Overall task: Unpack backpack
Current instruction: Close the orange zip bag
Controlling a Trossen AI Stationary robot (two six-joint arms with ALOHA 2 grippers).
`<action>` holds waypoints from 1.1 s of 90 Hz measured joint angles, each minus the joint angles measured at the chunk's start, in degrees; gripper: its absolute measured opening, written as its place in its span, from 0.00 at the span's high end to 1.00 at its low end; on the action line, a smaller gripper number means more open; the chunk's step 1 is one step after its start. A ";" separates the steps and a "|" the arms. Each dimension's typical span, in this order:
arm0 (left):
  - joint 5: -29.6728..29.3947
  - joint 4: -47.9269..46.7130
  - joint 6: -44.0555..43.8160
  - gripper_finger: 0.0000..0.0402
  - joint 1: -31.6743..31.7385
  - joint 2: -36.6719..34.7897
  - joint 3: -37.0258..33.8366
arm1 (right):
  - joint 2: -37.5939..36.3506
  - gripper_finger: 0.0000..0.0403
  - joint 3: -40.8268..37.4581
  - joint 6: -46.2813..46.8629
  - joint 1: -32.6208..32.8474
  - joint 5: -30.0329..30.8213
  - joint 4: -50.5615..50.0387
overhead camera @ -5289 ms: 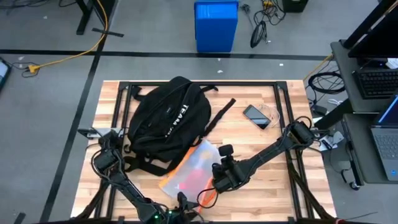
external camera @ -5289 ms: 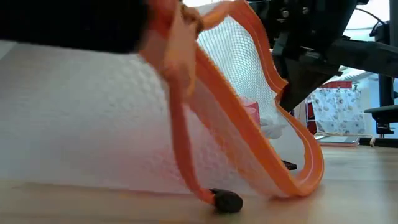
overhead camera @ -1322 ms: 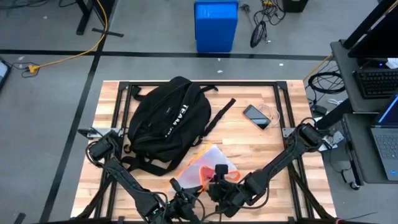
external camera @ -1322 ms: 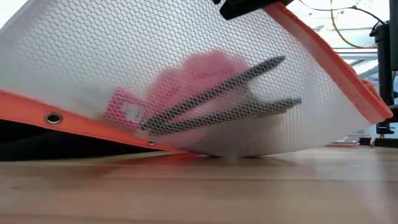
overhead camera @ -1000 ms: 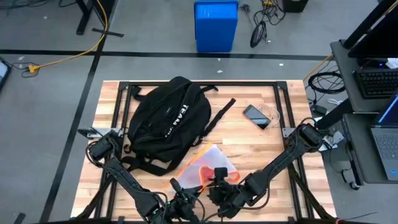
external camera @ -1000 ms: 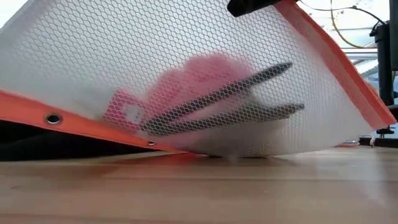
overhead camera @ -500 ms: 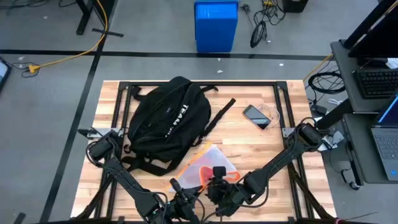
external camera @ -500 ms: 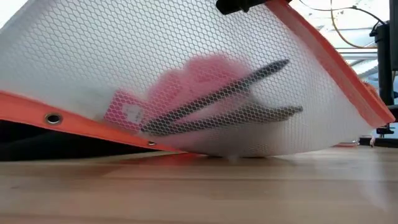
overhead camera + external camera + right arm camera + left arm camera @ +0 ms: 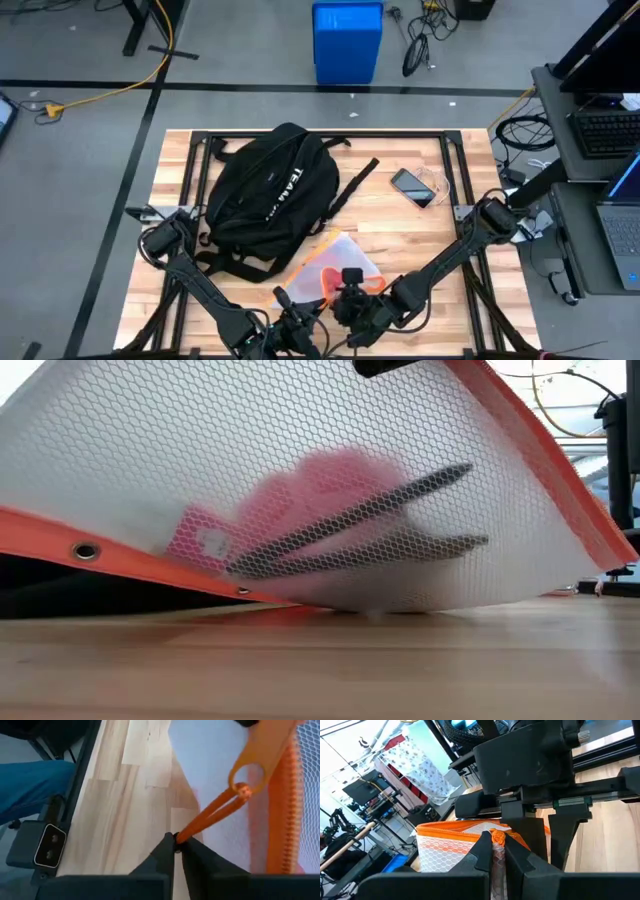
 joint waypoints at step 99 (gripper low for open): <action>0.03 0.00 0.20 0.99 -0.02 0.00 0.00 | 3.34 1.00 -0.07 -3.28 -1.01 -2.01 4.42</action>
